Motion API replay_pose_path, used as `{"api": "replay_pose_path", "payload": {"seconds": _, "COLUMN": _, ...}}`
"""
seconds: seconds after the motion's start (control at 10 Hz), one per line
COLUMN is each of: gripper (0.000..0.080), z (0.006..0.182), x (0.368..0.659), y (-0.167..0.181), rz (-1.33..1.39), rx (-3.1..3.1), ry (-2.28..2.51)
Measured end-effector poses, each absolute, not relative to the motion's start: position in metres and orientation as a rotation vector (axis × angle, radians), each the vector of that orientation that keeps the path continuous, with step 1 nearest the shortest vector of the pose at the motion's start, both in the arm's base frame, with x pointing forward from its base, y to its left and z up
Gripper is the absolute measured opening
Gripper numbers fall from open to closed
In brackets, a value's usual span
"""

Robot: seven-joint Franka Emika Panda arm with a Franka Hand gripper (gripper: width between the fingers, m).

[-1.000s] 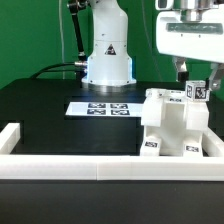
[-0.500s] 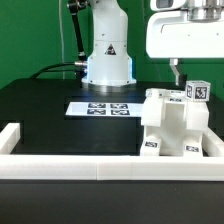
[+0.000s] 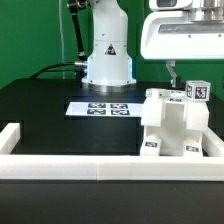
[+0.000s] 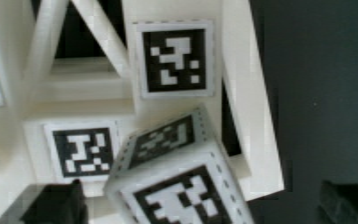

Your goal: Assemble chair

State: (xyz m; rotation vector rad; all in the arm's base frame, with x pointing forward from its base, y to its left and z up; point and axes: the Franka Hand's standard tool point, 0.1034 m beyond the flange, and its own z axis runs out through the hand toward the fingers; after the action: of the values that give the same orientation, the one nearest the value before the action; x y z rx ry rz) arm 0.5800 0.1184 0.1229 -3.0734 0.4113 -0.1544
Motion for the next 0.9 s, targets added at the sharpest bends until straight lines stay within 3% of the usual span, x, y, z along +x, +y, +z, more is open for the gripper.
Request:
{"api": "replay_pose_path", "payload": {"seconds": 0.4, "gripper": 0.0649, "z": 0.1223, "x": 0.5803, "y": 0.1145, "rz": -0.159, "rx": -3.117, "ry": 0.147}}
{"api": "replay_pose_path", "payload": {"seconds": 0.5, "gripper": 0.0555, "z": 0.1223, "x": 0.5804, "y": 0.1142, "rz": -0.159, "rx": -3.117, "ry": 0.148}}
{"api": "replay_pose_path", "payload": {"seconds": 0.6, "gripper": 0.0555, "z": 0.1222, "x": 0.5804, "y": 0.1141, "rz": -0.159, "rx": -3.117, "ry": 0.148}}
{"api": "replay_pose_path", "payload": {"seconds": 0.7, "gripper": 0.0382, "z": 0.1222, "x": 0.5804, "y": 0.1140, "rz": -0.159, "rx": -3.117, "ry": 0.149}}
{"api": "replay_pose_path", "payload": {"seconds": 0.8, "gripper": 0.0285, "z": 0.1223, "x": 0.5804, "y": 0.1139, "rz": -0.159, "rx": -3.117, "ry": 0.152}}
{"api": "replay_pose_path", "payload": {"seconds": 0.9, "gripper": 0.0285, "z": 0.1222, "x": 0.5804, "y": 0.1140, "rz": -0.158, "rx": -3.112, "ry": 0.204}}
